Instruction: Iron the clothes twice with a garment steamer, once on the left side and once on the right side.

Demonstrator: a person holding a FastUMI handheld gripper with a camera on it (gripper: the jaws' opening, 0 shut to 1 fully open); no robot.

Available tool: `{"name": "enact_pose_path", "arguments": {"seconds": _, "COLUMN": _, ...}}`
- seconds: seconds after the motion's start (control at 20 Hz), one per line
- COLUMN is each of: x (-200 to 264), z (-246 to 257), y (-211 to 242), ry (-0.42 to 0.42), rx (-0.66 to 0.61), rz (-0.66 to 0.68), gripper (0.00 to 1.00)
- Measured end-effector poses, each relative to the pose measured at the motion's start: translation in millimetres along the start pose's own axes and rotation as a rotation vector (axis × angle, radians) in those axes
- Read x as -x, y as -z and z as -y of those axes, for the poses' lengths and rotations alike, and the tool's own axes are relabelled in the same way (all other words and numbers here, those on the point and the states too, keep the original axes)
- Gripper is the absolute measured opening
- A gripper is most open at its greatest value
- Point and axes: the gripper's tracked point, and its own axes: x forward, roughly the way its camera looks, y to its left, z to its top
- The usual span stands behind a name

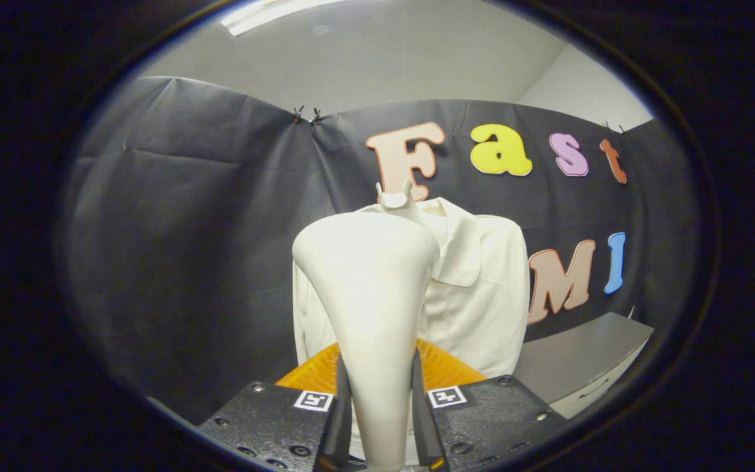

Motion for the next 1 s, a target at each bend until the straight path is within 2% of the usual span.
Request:
{"name": "enact_pose_path", "arguments": {"seconds": 0.15, "x": -28.9, "z": -20.9, "y": 12.0, "ry": 0.015, "rx": -0.002, "rz": -0.035, "gripper": 0.38}}
{"name": "enact_pose_path", "arguments": {"seconds": 0.45, "x": -84.4, "z": -32.3, "y": 39.8, "ry": 0.101, "rx": -0.008, "rz": -0.096, "gripper": 0.38}}
{"name": "enact_pose_path", "arguments": {"seconds": 0.7, "x": -113.5, "z": -36.3, "y": 64.2, "ry": 0.161, "rx": 0.011, "rz": -0.128, "gripper": 0.38}}
{"name": "enact_pose_path", "arguments": {"seconds": 1.0, "x": -124.4, "z": -29.1, "y": 107.7, "ry": 0.223, "rx": 0.043, "rz": -0.169, "gripper": 0.39}}
